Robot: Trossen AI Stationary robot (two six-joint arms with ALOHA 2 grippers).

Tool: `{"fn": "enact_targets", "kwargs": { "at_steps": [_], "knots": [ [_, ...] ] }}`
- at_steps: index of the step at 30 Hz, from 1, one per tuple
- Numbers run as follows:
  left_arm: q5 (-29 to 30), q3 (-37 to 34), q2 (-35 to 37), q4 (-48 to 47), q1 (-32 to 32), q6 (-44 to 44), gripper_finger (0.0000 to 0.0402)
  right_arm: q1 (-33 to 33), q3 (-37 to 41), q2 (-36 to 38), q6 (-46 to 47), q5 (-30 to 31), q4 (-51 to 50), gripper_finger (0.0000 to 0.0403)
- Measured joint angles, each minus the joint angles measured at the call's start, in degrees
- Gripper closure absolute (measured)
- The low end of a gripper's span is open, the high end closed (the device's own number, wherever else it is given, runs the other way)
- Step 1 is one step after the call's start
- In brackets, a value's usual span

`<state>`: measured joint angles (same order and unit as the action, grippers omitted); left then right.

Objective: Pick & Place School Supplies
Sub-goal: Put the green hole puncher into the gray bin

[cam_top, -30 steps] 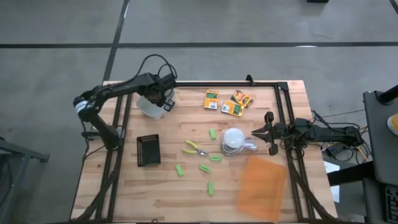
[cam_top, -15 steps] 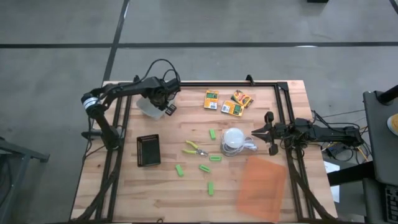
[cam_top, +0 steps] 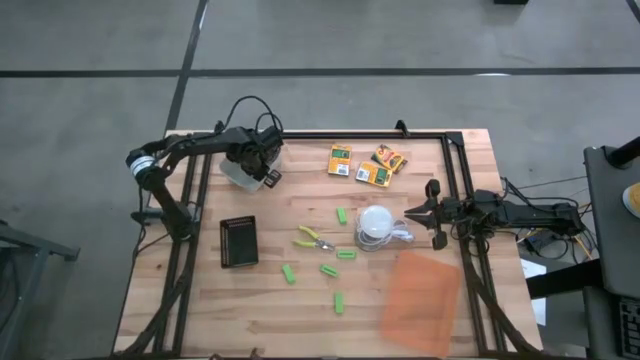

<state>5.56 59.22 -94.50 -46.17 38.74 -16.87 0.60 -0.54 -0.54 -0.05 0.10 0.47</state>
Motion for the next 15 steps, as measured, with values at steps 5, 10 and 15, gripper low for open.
{"fn": "enact_targets", "kwargs": {
  "at_steps": [5,10,15],
  "knots": [
    [-3.6,-1.6,0.0,2.6,1.7,0.5,0.0346,0.0,0.0,0.0,0.0,0.0,0.0,0.0367],
    [-3.6,-1.6,0.4,2.7,2.2,0.8,0.0343,0.0,0.0,0.0,0.0,0.0,0.0,0.0367],
    [-4.7,-1.6,0.8,2.7,2.6,0.7,0.0307,0.0,0.0,0.0,0.0,0.0,0.0,0.0367]
  ]
}}
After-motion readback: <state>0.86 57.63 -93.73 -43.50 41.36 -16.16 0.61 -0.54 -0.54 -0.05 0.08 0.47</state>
